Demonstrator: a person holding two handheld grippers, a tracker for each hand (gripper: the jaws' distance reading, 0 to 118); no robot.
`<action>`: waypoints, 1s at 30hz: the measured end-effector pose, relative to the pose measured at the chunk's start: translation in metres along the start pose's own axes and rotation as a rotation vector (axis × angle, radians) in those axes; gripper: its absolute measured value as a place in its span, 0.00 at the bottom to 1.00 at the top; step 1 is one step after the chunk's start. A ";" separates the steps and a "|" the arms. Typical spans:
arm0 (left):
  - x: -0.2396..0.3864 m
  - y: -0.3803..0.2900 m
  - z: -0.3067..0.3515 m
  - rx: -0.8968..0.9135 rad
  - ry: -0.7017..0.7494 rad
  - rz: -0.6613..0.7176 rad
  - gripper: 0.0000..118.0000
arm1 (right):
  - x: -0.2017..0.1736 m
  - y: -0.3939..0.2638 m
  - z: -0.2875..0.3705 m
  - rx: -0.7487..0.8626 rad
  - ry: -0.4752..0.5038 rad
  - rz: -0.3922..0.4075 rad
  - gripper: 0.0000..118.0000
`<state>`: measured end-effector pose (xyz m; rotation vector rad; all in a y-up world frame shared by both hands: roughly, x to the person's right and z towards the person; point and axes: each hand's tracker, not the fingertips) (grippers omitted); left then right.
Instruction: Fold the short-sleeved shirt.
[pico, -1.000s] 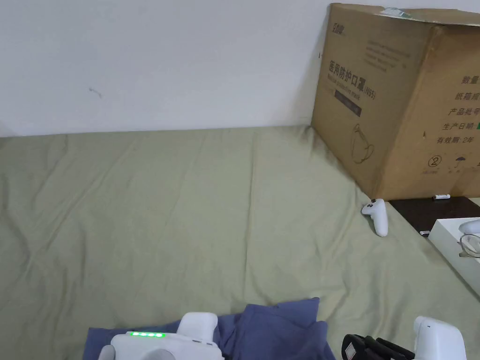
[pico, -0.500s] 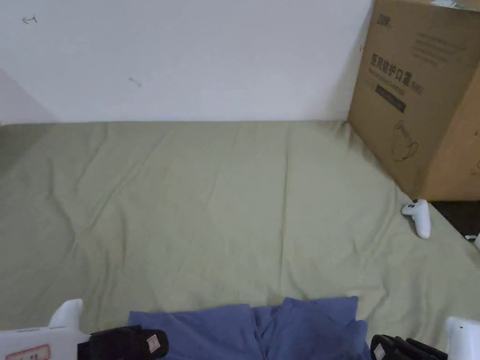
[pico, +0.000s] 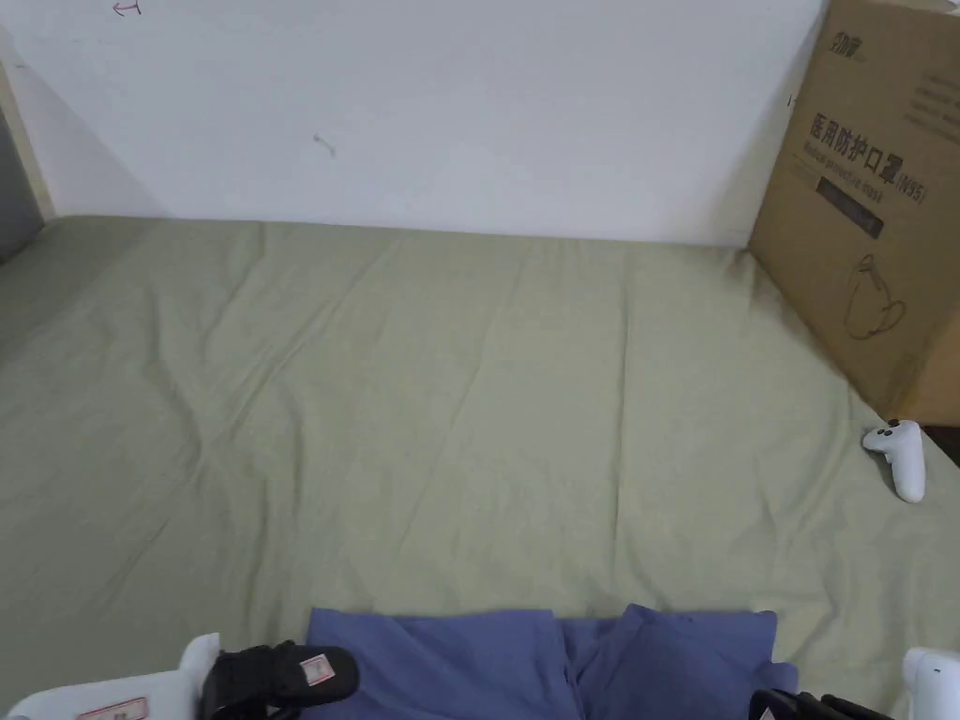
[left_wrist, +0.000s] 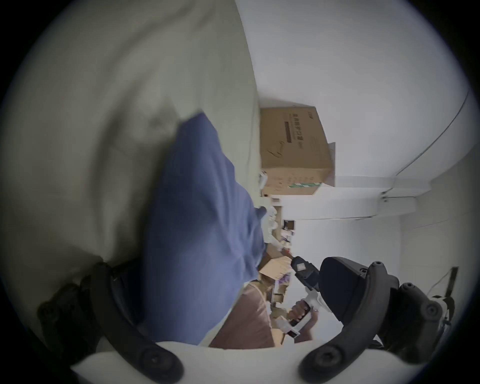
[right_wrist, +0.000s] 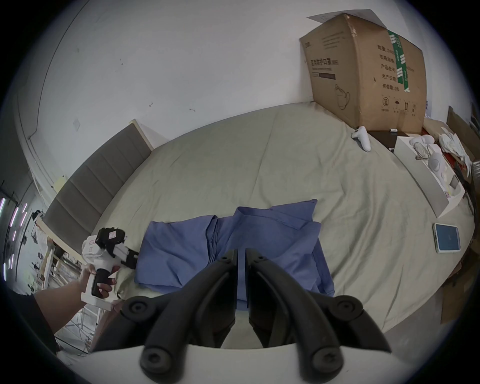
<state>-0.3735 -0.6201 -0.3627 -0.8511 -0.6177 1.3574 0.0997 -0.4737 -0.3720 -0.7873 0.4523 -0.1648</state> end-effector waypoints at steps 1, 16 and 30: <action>-0.002 -0.001 -0.011 -0.016 0.005 -0.002 1.00 | -0.001 0.000 -0.002 -0.006 0.003 0.004 0.06; 0.057 -0.010 0.015 0.084 0.461 -0.278 0.05 | -0.006 0.007 -0.001 -0.024 0.042 0.018 0.06; 0.156 -0.050 -0.023 0.132 0.871 -0.481 0.05 | 0.010 -0.005 0.010 0.007 0.096 -0.078 0.06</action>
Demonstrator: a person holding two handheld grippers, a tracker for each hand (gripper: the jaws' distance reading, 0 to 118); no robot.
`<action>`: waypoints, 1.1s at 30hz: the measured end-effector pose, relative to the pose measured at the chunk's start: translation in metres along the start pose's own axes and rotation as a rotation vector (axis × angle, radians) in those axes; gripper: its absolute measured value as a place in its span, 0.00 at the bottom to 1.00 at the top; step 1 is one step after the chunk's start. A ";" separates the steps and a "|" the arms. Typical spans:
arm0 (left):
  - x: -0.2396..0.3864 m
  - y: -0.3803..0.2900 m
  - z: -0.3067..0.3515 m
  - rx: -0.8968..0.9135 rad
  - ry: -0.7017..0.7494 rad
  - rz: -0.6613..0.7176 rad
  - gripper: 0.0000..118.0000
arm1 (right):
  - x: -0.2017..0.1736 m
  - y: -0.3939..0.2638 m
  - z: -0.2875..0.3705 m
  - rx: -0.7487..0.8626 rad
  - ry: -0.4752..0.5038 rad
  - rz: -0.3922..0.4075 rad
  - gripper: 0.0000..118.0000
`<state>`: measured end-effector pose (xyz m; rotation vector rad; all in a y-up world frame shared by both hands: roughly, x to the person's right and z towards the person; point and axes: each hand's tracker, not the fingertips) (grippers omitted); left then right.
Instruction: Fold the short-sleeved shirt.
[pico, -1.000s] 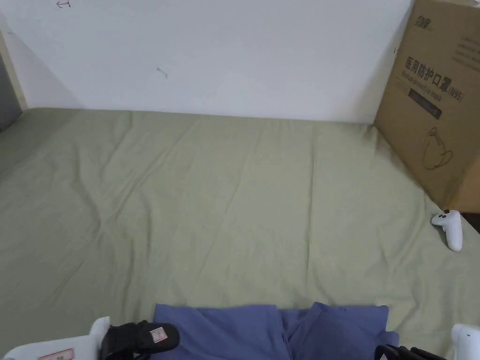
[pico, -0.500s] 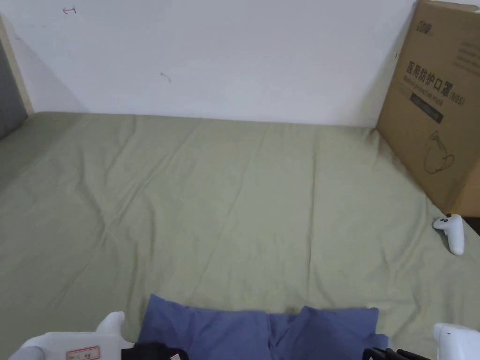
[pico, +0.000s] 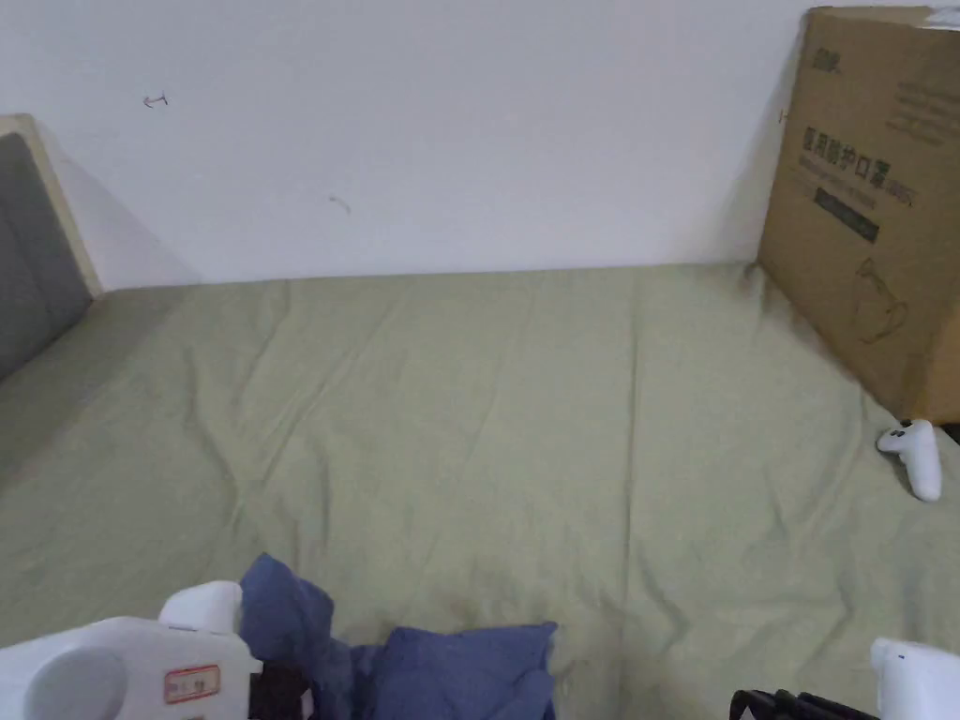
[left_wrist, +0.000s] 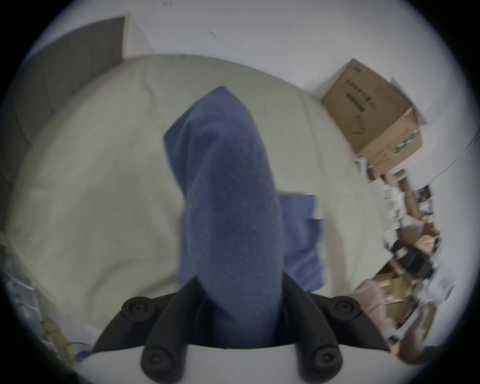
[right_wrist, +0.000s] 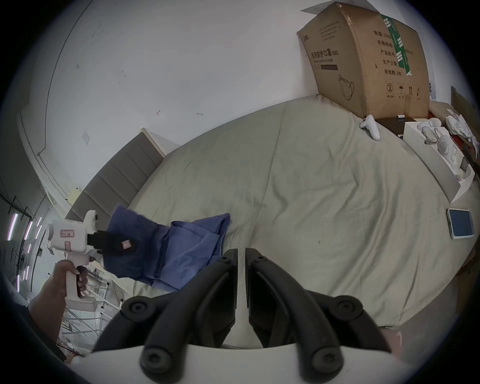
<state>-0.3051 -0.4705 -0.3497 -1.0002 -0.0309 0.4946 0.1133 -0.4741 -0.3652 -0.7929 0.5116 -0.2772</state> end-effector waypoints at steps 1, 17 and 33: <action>0.012 0.002 -0.011 -0.006 -0.039 0.010 0.05 | 0.001 0.000 0.004 0.004 -0.002 0.001 0.06; 0.066 -0.002 -0.006 0.163 -0.115 -0.159 0.56 | 0.022 0.005 0.016 0.052 -0.019 -0.105 0.06; 0.114 -0.053 -0.173 -0.036 -0.018 -0.169 0.03 | 0.026 0.007 0.015 0.060 -0.035 -0.100 0.06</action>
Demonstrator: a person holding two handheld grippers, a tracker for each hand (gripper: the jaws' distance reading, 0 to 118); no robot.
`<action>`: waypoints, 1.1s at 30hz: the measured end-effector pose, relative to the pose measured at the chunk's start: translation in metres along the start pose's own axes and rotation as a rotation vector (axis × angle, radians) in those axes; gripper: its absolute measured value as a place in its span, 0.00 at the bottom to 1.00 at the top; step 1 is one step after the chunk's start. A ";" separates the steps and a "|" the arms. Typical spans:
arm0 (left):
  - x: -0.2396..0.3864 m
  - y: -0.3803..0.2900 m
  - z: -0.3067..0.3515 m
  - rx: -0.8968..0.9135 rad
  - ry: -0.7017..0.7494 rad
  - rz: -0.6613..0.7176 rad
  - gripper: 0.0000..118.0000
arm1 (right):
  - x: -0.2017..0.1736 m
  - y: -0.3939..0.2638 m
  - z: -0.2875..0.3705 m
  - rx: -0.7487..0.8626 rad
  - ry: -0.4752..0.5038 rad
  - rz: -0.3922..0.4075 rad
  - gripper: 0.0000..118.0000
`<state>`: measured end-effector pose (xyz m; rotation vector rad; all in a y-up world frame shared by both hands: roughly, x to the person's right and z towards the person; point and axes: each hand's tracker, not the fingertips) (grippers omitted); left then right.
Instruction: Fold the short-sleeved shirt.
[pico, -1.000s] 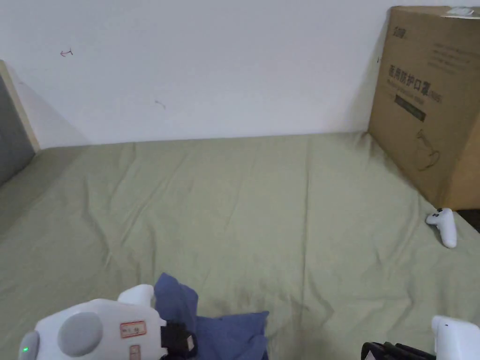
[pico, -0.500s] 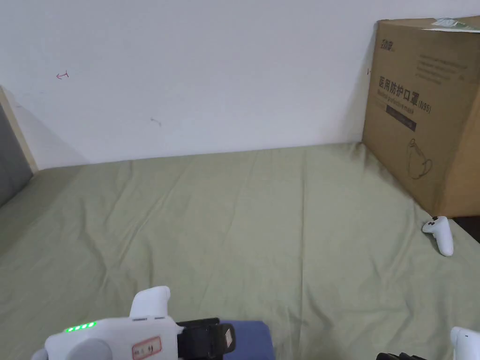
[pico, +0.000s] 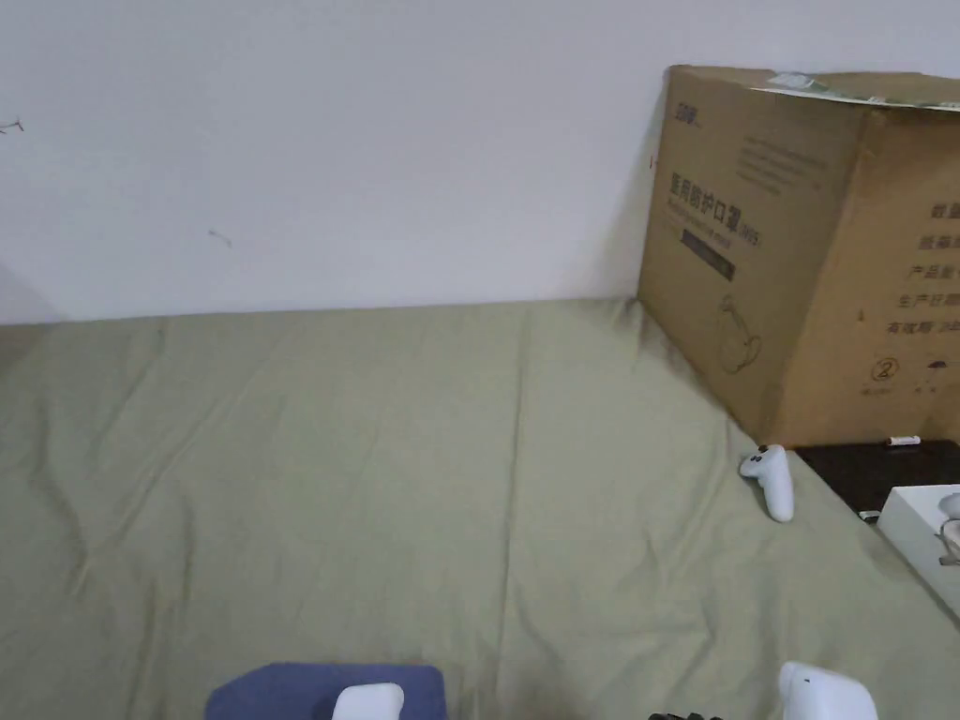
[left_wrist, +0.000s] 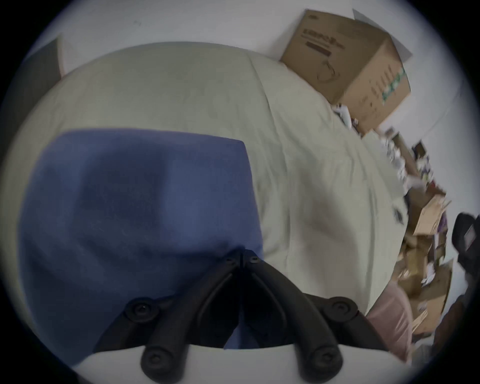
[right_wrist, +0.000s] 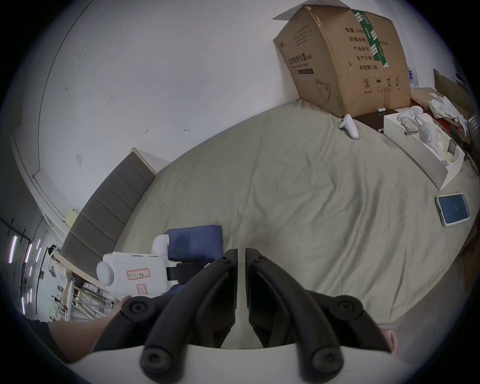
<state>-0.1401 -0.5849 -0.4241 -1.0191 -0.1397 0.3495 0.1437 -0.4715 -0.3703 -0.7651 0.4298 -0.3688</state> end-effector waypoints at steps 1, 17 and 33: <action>0.001 -0.004 0.007 0.044 -0.024 0.023 0.03 | 0.001 -0.001 -0.001 -0.001 0.001 -0.009 0.06; -0.019 -0.003 0.311 1.054 0.186 -0.165 0.03 | -0.090 0.046 0.075 0.541 0.107 0.317 0.06; -0.042 -0.079 0.272 1.063 0.472 -0.173 0.02 | -0.096 -0.014 0.059 0.734 -0.183 0.444 0.06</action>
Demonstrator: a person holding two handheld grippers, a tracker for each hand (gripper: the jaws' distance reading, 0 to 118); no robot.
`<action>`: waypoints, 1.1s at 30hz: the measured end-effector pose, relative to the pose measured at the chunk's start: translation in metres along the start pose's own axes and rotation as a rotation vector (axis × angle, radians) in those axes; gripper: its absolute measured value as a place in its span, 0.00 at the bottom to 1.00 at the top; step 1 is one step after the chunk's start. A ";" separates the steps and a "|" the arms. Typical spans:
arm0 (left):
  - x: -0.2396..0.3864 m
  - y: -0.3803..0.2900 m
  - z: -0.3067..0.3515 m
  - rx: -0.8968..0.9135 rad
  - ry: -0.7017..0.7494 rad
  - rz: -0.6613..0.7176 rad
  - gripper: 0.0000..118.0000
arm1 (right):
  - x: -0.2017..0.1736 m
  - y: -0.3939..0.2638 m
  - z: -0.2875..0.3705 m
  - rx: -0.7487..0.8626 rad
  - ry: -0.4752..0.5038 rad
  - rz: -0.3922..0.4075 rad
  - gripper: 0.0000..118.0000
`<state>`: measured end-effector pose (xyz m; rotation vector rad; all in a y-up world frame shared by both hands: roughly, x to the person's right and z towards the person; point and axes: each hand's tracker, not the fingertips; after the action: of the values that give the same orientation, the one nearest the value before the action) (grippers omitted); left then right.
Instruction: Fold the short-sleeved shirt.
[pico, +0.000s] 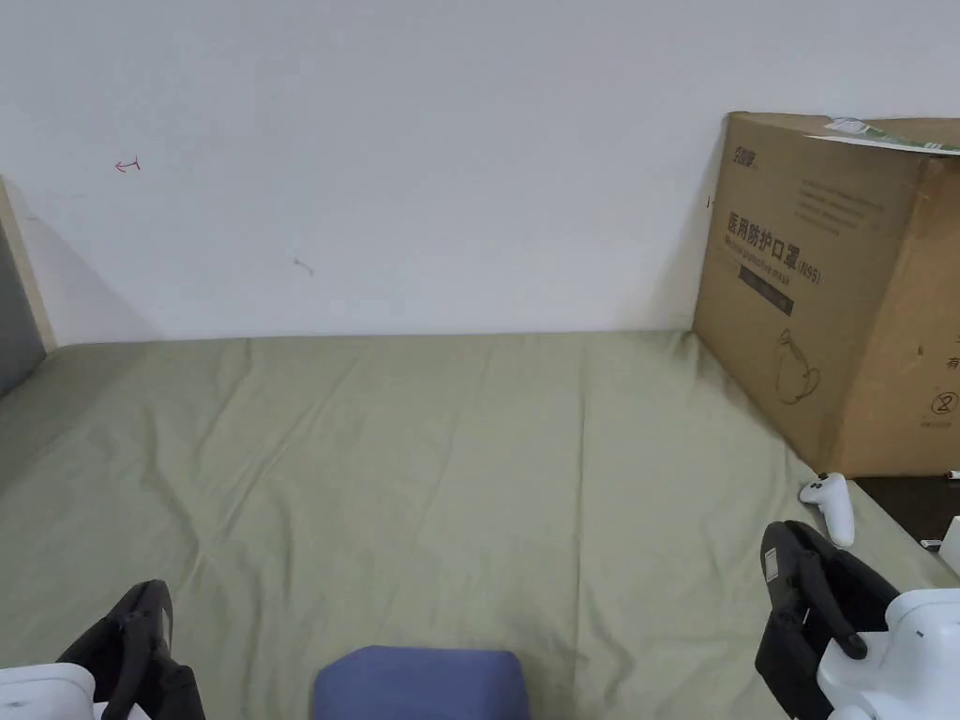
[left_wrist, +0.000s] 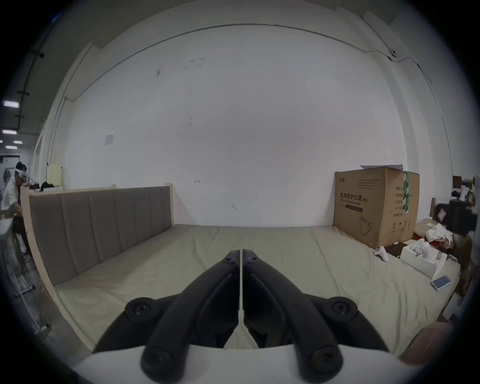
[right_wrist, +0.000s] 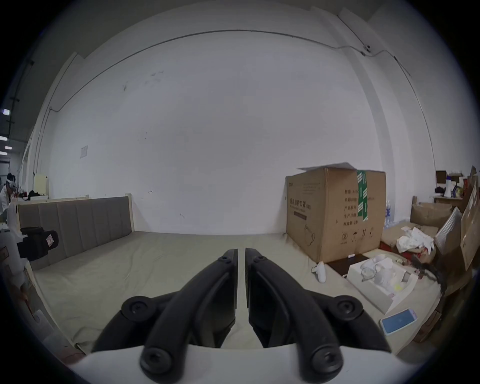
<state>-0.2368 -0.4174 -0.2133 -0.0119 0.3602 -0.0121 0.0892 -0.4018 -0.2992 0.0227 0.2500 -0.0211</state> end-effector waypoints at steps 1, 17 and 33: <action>0.001 0.002 -0.002 0.006 0.005 -0.004 0.02 | 0.000 0.002 0.000 0.009 -0.003 0.010 0.06; -0.044 -0.017 -0.011 -0.187 -0.031 0.094 0.02 | -0.062 -0.121 -0.145 -1.012 0.489 -0.198 0.06; -0.103 -0.165 -0.190 -1.020 -0.781 0.915 0.97 | -0.072 -0.182 -0.153 -1.143 0.396 -0.103 0.06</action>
<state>-0.4017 -0.5825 -0.3521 -0.8372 -0.4672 1.0571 -0.0225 -0.5787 -0.4337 -1.1333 0.6297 0.0268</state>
